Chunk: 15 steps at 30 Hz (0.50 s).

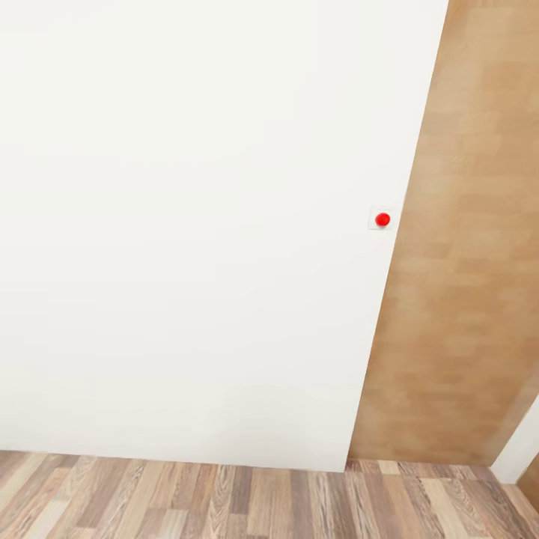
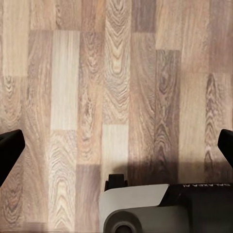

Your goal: Put all the toys in the child's room - the three board games (two on the bed and one on the table), the two jigsaw puzzles on the table, and the tennis ball on the table - inside the toy box on the table in the child's room.

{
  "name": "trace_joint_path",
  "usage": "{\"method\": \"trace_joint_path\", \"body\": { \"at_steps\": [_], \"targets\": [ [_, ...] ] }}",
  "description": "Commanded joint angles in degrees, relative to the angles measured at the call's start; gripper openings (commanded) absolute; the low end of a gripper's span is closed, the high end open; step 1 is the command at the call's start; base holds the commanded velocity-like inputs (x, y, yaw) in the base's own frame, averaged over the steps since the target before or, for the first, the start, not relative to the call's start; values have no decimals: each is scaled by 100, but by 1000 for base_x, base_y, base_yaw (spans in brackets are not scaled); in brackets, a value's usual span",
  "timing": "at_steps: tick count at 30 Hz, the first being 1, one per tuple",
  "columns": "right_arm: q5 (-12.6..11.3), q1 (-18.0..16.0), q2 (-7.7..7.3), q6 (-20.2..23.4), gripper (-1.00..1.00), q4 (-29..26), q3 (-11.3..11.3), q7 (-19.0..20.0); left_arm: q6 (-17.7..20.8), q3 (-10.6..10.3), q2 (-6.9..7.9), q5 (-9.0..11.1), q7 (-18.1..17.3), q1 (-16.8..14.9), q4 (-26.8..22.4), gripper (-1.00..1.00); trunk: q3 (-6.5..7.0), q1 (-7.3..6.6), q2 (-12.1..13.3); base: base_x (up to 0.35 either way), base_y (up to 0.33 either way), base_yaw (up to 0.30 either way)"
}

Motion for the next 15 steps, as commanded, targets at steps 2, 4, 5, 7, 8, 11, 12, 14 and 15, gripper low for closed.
{"method": "trace_joint_path", "body": {
  "at_steps": [2,4,5,7,8,11,12,14,15],
  "targets": [
    [-47,3,7,24,100,-12,-17,-4,34,-12,2,-5,-14,0,-10,100,-2,2,-4,0,-286,281],
    [-47,3,11,24,100,-12,-13,-6,14,-15,-3,-5,-14,1,-10,100,-2,2,-4,0,-295,249],
    [-48,3,12,24,100,-12,-12,-9,-6,-16,-2,-3,-14,1,-10,100,-2,2,-4,0,-296,186],
    [-52,3,14,23,100,-12,-12,-16,-95,-17,0,0,-13,1,-9,100,-2,2,-4,0,-254,107],
    [-53,3,17,23,100,-12,-11,-18,-156,-18,0,3,-13,1,2,100,-2,2,-4,0,-161,61],
    [-49,3,34,23,100,-12,-4,-21,-251,-16,5,4,-7,1,96,100,-2,2,-4,0,-75,28],
    [-45,3,40,23,100,-12,-2,-21,-265,-17,7,1,-6,1,115,100,-2,2,-4,0,-27,10],
    [-44,3,44,23,100,-12,-1,-22,-276,-19,7,-1,-5,1,127,100,-2,2,-4,0,-19,7],
    [-45,3,47,23,100,-12,0,-22,-288,-20,5,-3,-5,1,134,100,-2,2,-4,0,-11,4]
  ]
}}
